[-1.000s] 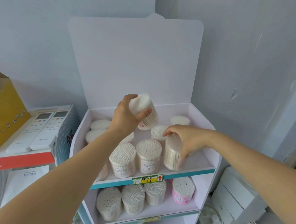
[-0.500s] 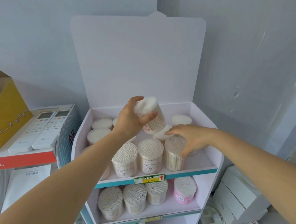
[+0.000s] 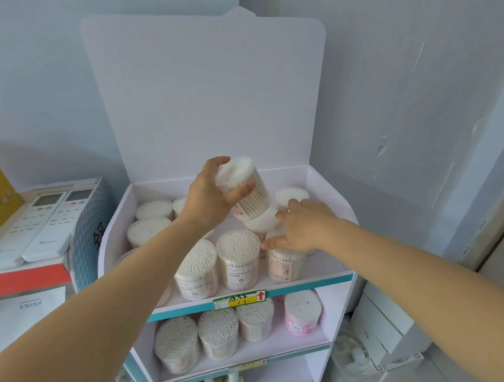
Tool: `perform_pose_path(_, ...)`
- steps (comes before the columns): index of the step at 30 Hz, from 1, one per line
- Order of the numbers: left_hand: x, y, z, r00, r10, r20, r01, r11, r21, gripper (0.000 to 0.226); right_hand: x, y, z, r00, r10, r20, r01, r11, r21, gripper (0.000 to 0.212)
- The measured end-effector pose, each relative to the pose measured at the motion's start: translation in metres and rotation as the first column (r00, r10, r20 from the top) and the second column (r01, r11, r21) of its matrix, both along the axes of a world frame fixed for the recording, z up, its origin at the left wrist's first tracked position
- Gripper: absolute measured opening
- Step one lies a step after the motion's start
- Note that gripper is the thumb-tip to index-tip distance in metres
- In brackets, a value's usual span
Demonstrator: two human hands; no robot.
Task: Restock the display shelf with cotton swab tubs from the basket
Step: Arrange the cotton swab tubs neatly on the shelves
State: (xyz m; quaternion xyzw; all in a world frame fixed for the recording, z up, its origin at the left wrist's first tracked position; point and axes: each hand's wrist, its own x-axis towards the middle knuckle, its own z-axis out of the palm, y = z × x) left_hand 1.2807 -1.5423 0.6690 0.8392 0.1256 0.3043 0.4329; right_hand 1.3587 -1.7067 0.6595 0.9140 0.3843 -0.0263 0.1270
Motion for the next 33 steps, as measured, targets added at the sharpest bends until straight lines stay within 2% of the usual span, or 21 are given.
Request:
perform_pose_path(4, -0.001, 0.001, -0.002, 1.000, 0.002, -0.001, -0.002, 1.000, -0.004, 0.068, 0.008, 0.001, 0.006, 0.981, 0.022, -0.192, -0.019, 1.000, 0.017, 0.100)
perform_pose_path(8, 0.000, -0.001, -0.001, 1.000, 0.000, -0.005, 0.000, 1.000, -0.011, 0.068, 0.007, -0.002, -0.006, 0.983, 0.023, -0.182, -0.007, 0.996, 0.086, 0.102)
perform_pose_path(13, 0.001, -0.004, 0.000, 1.000, -0.005, 0.000, 0.005, 1.000, 0.007, 0.068, 0.010, -0.006, -0.002, 0.967, 0.032, -0.254, 0.012, 0.985, 0.170, 0.110)
perform_pose_path(15, 0.002, -0.004, 0.001, 1.000, 0.001, 0.001, -0.001, 1.000, 0.009, 0.067, 0.008, -0.007, -0.001, 0.982, 0.006, -0.186, 0.028, 0.983, 0.180, 0.103)
perform_pose_path(18, 0.001, -0.003, 0.000, 1.000, 0.015, 0.005, -0.015, 1.000, 0.013, 0.066, -0.001, -0.002, -0.005, 0.995, 0.006, 0.095, -0.024, 0.983, 0.183, 0.084)
perform_pose_path(19, 0.000, -0.003, 0.000, 1.000, 0.015, 0.005, -0.015, 1.000, 0.012, 0.066, -0.002, 0.000, -0.007, 0.993, 0.023, 0.118, -0.044, 0.983, 0.178, 0.084)
perform_pose_path(20, 0.000, -0.003, 0.000, 1.000, 0.014, 0.004, -0.014, 1.000, 0.008, 0.066, 0.000, 0.001, -0.007, 0.996, 0.040, 0.079, -0.052, 0.987, 0.154, 0.086)
perform_pose_path(23, -0.002, -0.003, -0.001, 1.000, 0.016, -0.002, -0.016, 1.000, 0.006, 0.067, 0.008, 0.000, 0.006, 0.976, 0.079, -0.204, -0.072, 0.996, 0.045, 0.098)
perform_pose_path(24, -0.002, -0.002, -0.002, 1.000, 0.019, -0.003, -0.019, 1.000, 0.007, 0.067, 0.011, -0.001, 0.009, 0.965, 0.100, -0.243, -0.100, 0.995, 0.010, 0.100)
perform_pose_path(26, -0.002, -0.001, -0.002, 1.000, 0.022, -0.005, -0.022, 1.000, 0.003, 0.067, 0.012, -0.002, 0.008, 0.963, 0.151, -0.224, -0.158, 0.987, -0.013, 0.100)
perform_pose_path(29, -0.002, -0.001, -0.002, 1.000, 0.017, -0.010, -0.017, 1.000, 0.000, 0.067, 0.009, 0.001, 0.001, 0.980, 0.168, -0.110, -0.164, 0.986, 0.040, 0.095)
perform_pose_path(33, -0.001, -0.002, -0.001, 1.000, 0.018, -0.012, -0.018, 1.000, -0.007, 0.066, 0.007, 0.004, -0.004, 1.000, 0.019, 0.004, -0.019, 0.991, 0.135, 0.090)
